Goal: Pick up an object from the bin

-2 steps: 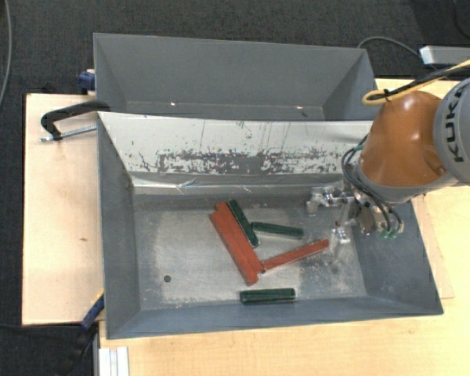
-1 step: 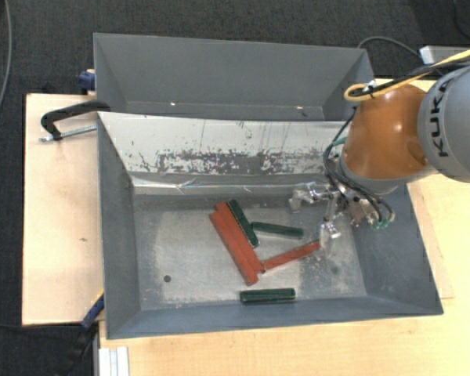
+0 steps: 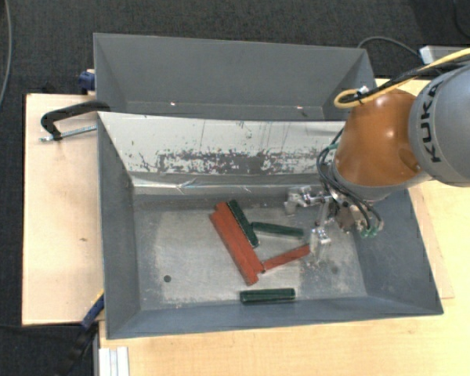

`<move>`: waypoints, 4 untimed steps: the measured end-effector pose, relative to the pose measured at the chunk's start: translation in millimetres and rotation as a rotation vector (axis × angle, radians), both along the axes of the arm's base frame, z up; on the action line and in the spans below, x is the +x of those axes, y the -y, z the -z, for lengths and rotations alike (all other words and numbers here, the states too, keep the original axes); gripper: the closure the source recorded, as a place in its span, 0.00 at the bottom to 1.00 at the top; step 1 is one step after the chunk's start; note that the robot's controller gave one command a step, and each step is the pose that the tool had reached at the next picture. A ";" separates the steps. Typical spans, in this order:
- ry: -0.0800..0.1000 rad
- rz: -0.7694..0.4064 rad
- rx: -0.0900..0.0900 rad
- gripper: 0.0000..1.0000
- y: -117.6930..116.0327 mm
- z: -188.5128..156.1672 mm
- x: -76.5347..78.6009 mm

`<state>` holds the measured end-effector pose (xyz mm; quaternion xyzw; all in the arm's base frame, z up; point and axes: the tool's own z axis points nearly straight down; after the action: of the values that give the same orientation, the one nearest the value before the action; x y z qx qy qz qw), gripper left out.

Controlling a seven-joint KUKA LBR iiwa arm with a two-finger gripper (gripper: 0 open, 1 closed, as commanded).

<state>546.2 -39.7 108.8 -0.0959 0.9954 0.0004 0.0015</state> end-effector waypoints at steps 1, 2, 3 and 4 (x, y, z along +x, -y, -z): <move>0.004 0.051 0.000 0.00 -17.3 24.1 24.3; 0.003 0.117 0.000 1.00 -26.3 37.0 41.5; 0.003 0.117 0.000 1.00 -26.4 37.0 41.5; 0.003 0.117 0.000 1.00 -26.4 36.8 41.6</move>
Offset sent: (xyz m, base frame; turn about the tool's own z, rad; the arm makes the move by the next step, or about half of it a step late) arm 0.0397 0.0256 -0.0388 0.1175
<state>587.9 -13.2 71.9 -0.0376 0.9993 0.0003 0.0031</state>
